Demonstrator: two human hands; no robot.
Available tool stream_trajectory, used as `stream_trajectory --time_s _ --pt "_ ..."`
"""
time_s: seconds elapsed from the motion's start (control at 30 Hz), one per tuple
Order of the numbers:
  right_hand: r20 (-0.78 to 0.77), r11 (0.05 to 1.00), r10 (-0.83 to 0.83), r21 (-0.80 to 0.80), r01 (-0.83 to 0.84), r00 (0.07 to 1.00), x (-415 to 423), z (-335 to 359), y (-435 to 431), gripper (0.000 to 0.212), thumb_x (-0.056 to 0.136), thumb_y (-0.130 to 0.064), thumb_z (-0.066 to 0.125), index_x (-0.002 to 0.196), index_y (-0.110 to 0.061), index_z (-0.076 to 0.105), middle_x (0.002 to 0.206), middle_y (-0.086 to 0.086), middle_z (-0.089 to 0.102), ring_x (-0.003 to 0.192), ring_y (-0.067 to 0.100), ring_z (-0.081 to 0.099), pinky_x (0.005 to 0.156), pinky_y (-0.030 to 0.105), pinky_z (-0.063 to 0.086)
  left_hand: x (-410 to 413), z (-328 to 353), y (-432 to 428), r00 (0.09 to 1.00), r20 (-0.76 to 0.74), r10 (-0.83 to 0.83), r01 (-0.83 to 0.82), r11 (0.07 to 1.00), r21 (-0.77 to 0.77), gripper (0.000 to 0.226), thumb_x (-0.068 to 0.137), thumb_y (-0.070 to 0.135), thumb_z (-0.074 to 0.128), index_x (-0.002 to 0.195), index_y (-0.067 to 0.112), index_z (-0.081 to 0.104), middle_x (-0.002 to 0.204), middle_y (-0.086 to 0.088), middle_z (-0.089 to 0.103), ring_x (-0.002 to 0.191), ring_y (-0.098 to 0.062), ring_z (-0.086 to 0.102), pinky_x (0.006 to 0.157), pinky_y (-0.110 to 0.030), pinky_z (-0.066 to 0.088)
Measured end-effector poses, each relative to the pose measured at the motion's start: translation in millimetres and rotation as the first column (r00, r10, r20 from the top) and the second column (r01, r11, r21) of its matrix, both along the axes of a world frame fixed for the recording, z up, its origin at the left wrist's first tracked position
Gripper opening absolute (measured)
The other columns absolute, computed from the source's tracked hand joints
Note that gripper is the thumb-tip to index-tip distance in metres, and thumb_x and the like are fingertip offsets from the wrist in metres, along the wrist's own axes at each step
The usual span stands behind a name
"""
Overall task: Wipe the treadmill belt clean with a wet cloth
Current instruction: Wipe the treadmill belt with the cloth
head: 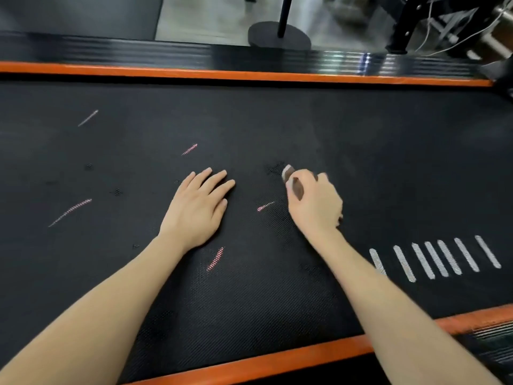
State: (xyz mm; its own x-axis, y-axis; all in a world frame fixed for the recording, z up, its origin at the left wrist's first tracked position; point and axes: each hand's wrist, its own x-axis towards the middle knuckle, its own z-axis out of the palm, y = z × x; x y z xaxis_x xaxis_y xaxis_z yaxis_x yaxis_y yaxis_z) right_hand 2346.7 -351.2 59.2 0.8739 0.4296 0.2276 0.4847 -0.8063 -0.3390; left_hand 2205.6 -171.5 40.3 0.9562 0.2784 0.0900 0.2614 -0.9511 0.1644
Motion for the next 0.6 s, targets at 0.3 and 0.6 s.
stream_trajectory --time_s 0.3,0.6 --pt "0.042 0.965 0.261 -0.027 -0.26 0.964 -11 0 16 0.018 0.089 -0.038 0.056 0.1 -0.027 0.064 0.083 0.004 0.052 0.072 0.029 0.056 0.057 0.031 0.04 -3 2 1 1.0 0.015 0.004 -0.003 0.999 -0.047 0.058 0.094 0.042 0.016 0.139 0.023 0.047 0.147 -0.002 0.042 0.139 -0.027 0.031 0.117 -0.042 0.015" --pt "0.046 0.951 0.306 0.035 -0.307 0.951 -65 -3 -10 0.051 0.076 -0.075 0.045 0.091 -0.03 0.065 0.074 -0.004 0.05 0.06 0.014 0.05 0.049 0.023 0.037 -4 2 1 0.999 0.033 0.013 -0.01 0.997 -0.08 0.057 0.093 0.043 0.018 0.139 0.025 0.046 0.148 0.0 0.04 0.14 -0.026 0.03 0.117 -0.04 0.012"
